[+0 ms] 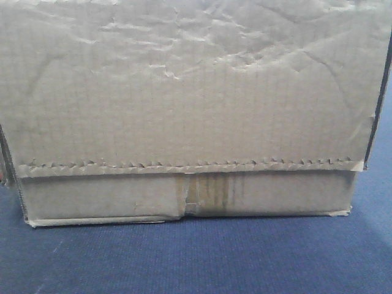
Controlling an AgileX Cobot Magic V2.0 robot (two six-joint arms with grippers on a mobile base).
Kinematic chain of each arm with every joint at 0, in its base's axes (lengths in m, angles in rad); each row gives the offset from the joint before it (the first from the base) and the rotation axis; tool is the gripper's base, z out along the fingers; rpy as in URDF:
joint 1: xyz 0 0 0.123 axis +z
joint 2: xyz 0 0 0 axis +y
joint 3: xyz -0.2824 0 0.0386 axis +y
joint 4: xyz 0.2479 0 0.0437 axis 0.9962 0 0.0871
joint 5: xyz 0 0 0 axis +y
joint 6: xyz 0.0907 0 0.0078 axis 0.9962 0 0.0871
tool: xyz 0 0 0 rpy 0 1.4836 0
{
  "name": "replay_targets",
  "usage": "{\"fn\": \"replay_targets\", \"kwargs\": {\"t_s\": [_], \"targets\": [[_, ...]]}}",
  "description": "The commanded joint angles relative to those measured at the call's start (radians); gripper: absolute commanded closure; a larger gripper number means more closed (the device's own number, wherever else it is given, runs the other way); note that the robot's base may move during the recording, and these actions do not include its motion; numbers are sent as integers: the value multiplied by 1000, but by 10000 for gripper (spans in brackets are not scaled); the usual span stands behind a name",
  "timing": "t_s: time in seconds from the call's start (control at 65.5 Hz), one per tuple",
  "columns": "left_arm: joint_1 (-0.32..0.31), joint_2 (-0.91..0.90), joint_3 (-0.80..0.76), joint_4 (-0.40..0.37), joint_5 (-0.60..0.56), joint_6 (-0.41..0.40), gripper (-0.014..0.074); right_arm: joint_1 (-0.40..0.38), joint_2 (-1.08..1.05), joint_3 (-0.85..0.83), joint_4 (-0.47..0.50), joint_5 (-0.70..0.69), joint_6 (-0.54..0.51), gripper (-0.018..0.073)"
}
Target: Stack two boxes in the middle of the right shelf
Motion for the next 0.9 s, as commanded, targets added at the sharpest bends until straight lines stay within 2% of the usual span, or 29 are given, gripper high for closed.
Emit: {"fn": "replay_targets", "kwargs": {"t_s": [0.0,0.672,0.885], "targets": [[1,-5,-3,-6,-13,2,708,-5,-4,-1,-7,-23,-1,713],[1,-5,-3,-6,-13,2,708,-5,-4,-1,-7,-57,-1,713],[1,-5,-3,-6,-64,2,708,-5,-4,-1,-7,-75,-1,713]]}}
